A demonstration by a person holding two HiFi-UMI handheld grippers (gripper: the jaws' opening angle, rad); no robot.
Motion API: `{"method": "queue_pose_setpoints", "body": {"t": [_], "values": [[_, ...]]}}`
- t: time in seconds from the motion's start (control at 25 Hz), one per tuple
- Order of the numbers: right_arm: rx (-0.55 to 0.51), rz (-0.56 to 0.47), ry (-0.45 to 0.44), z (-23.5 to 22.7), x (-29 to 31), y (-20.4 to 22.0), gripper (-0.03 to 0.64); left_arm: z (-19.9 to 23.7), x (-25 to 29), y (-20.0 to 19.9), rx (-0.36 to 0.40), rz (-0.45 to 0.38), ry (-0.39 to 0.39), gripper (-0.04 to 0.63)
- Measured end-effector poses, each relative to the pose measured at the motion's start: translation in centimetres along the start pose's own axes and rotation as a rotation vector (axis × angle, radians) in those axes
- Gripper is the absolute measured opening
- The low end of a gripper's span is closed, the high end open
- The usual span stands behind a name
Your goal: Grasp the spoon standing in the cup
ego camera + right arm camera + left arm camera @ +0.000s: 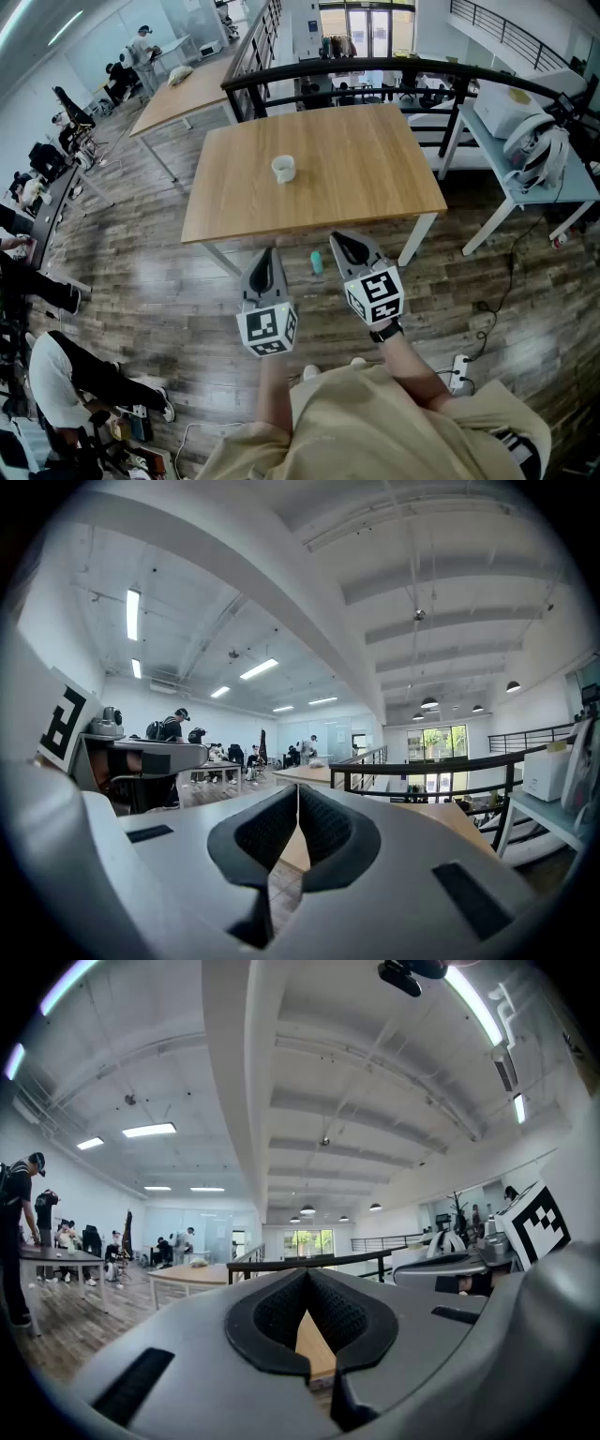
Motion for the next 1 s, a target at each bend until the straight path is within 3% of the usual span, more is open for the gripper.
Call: {"method": "queue_pose_setpoints", "body": {"t": [0.64, 1.0], "values": [[0.048, -0.05, -0.05, -2.8, -2.9, 1.0, 0.018, -5.2, -0.6, 0.5, 0.023, 0.008, -0.022, 0.003], [0.072, 0.001, -0.072, -5.4, 1.4, 3.6, 0.018, -5.0, 4.7, 3.0, 0.001, 0.032, -0.009, 0.003]]}}
Point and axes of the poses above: the fingertips, and each gripper's own axes: x forward along the fingers, z to its left, y out of its underside, the point moved 4 cm from there along -x, backward along the fingers, and after that the axes turned 14 degrees about -y, right-handed, at the moved point
